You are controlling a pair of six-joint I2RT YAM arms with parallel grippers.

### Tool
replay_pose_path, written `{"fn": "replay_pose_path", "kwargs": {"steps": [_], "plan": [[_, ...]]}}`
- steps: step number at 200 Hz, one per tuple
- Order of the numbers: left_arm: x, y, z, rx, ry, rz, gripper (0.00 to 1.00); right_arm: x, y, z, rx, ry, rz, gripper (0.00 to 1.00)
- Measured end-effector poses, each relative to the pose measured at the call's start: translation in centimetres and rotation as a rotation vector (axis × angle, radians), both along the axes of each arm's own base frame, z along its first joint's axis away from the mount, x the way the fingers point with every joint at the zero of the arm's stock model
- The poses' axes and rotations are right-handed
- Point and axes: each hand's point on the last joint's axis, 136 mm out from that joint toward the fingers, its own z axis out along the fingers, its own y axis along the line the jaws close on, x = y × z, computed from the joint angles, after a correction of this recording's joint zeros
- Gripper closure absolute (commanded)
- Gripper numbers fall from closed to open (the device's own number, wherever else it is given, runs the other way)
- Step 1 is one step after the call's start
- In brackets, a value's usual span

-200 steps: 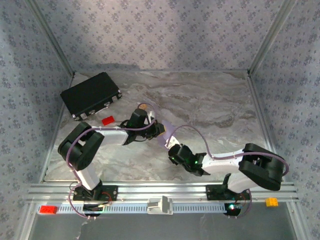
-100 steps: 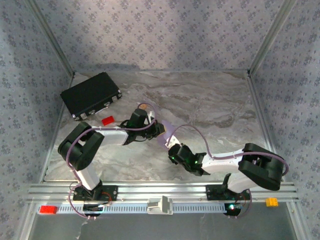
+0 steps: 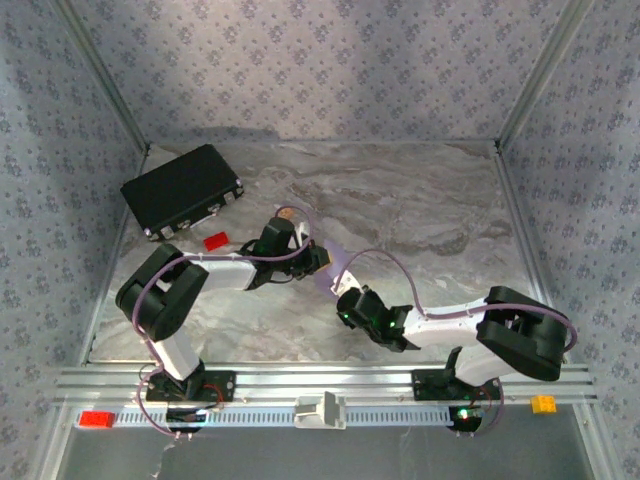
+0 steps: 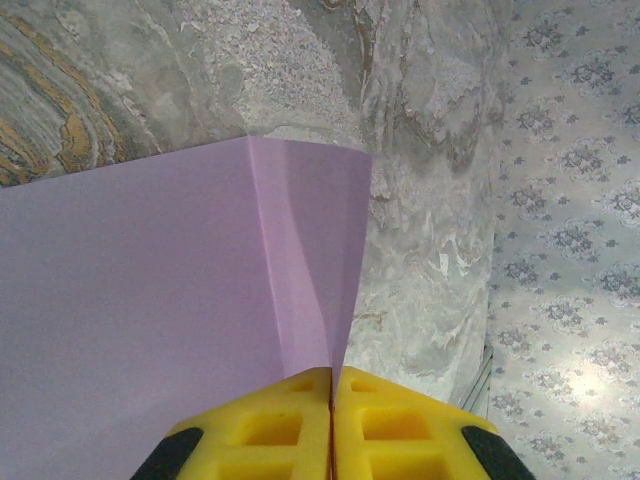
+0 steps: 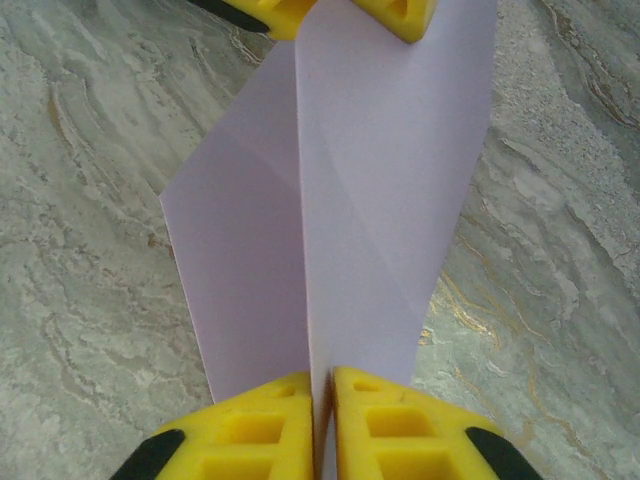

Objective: Fold a paper plane with a square sheet of paper (pick it up from the middle)
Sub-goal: Fourth fold the wing at the center of the table.

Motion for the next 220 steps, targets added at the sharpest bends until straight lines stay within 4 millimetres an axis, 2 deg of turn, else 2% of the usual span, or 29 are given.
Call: {"fn": "replay_pose_path", "kwargs": {"steps": [25, 52, 76, 92, 115, 164, 220], "plan": [[0.0, 0.0, 0.0, 0.0, 0.0, 0.0, 0.91, 0.0, 0.0, 0.0, -0.001, -0.002, -0.001, 0.91], [0.0, 0.0, 0.0, 0.0, 0.0, 0.0, 0.84, 0.0, 0.0, 0.0, 0.0, 0.0, -0.003, 0.95], [-0.1, 0.1, -0.2, 0.008, 0.0, -0.003, 0.73, 0.1, -0.1, -0.1, 0.014, 0.012, -0.017, 0.97], [-0.1, 0.4, -0.5, 0.033, -0.006, -0.005, 0.62, 0.4, -0.3, -0.3, 0.035, 0.032, -0.033, 0.98], [-0.2, 0.9, -0.6, 0.06, -0.007, 0.005, 0.54, 0.6, -0.3, -0.5, 0.074, 0.072, -0.045, 0.98], [0.4, 1.8, 1.4, 0.071, -0.062, 0.045, 0.52, 1.1, -0.2, -1.1, 0.201, 0.182, -0.048, 0.98], [0.6, 2.1, 1.2, 0.087, -0.063, 0.061, 0.51, 1.0, 0.1, -1.3, 0.34, 0.311, -0.036, 0.98]]}}
